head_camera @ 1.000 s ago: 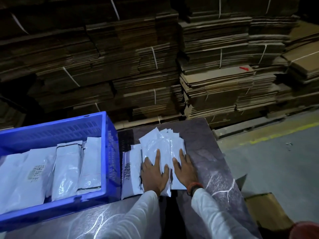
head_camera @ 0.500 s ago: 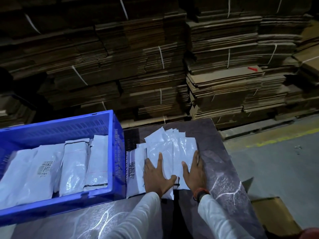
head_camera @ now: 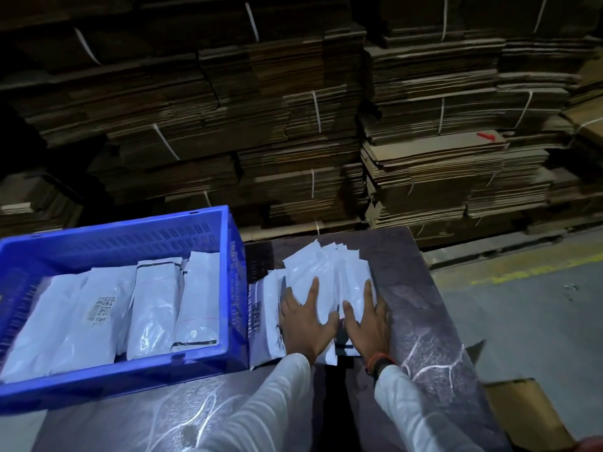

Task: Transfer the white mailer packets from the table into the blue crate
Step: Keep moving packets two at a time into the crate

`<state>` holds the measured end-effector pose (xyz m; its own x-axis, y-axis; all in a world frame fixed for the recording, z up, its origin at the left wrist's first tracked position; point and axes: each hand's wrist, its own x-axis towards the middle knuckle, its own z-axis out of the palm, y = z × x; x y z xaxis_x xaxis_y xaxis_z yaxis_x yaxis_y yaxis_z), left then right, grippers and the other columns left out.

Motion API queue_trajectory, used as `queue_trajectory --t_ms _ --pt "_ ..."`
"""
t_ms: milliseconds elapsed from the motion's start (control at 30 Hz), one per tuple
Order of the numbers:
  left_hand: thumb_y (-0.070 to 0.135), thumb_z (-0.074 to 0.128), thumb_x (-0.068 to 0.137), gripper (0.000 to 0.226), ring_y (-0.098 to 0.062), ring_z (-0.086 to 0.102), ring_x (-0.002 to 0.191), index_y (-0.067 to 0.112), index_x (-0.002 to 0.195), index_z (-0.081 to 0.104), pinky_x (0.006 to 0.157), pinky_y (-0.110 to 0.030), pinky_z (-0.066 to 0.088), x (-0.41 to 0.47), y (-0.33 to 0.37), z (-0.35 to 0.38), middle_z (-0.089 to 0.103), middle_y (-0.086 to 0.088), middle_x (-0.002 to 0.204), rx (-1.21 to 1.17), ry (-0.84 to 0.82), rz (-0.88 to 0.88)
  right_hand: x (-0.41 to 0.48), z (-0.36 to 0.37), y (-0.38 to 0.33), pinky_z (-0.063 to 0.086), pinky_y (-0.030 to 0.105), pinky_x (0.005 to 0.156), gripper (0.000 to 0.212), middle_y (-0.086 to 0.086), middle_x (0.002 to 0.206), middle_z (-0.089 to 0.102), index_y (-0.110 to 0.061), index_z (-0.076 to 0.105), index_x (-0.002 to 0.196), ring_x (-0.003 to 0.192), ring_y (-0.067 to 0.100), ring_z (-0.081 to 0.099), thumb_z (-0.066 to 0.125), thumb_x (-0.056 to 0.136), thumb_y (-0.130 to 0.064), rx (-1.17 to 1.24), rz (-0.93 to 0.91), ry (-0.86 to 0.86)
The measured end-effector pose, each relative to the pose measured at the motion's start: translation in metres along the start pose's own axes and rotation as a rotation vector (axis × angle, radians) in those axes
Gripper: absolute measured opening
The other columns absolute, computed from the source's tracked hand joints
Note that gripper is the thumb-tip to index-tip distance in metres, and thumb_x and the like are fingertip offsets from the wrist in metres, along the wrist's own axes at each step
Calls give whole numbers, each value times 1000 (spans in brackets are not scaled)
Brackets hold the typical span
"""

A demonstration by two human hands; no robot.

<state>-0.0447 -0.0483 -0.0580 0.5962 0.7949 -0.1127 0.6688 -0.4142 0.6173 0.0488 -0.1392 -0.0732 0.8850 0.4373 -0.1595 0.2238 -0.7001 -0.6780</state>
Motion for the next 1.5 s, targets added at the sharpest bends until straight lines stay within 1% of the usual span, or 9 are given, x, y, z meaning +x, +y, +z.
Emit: queue_trajectory --t_ms 267,400,467,600,733,900,1267,1400,1500 --pt "60 37 79 77 -39 22 140 45 151 16 112 -54 28 8 26 -57 15 -16 157 -53 78 131 -6 -14 -37 16 51 113 62 17 159 14 -34 9 154 139 41 21 35 99 -45 -162 21 126" --pt "62 35 80 75 -35 31 130 42 151 19 106 -47 31 7 32 -114 18 -14 155 -58 193 211 -15 -7 -91 23 57 108 59 21 159 12 -32 10 154 134 46 26 28 100 -48 -207 -101 184" --pt "61 38 82 73 -35 28 134 41 151 22 107 -46 28 9 25 -144 18 -15 156 -73 255 229 -23 1 -127 23 59 107 61 21 159 10 -29 12 155 136 46 24 29 99 -47 -196 -179 190" --pt "61 38 82 73 -33 28 136 43 151 22 107 -45 30 18 -8 -206 18 -15 157 -100 367 214 -46 23 -207 21 57 110 63 20 160 2 -27 7 155 137 43 21 35 99 -38 -209 -301 189" --pt "65 35 83 73 -33 28 136 43 151 19 108 -48 29 24 -66 -264 15 -15 158 -45 429 153 -75 61 -275 20 55 113 65 16 161 1 -29 6 155 140 38 19 29 99 -52 -250 -356 192" --pt "57 43 87 70 -37 29 135 41 151 21 107 -50 31 26 -149 -314 16 -20 157 52 453 29 -112 114 -332 20 54 112 62 18 161 3 -27 10 154 139 38 22 29 100 -50 -246 -387 113" --pt "62 43 87 72 -44 19 141 40 152 22 112 -54 22 27 -330 -369 11 -25 157 252 257 -259 -180 267 -386 16 53 114 63 21 161 2 -25 11 154 143 39 18 28 99 -49 -375 -321 -199" --pt "60 45 90 73 -42 10 146 38 154 16 114 -54 20 31 -367 -365 -2 -22 160 278 133 -306 -188 306 -384 14 52 116 65 22 161 -1 -23 8 155 145 39 14 27 98 -51 -428 -285 -276" --pt "65 40 91 79 -38 3 149 37 155 5 116 -53 21 34 -385 -358 -15 -17 161 269 8 -324 -187 326 -388 6 51 118 74 21 160 -12 -24 0 155 148 38 1 23 96 -62 -416 -248 -362"
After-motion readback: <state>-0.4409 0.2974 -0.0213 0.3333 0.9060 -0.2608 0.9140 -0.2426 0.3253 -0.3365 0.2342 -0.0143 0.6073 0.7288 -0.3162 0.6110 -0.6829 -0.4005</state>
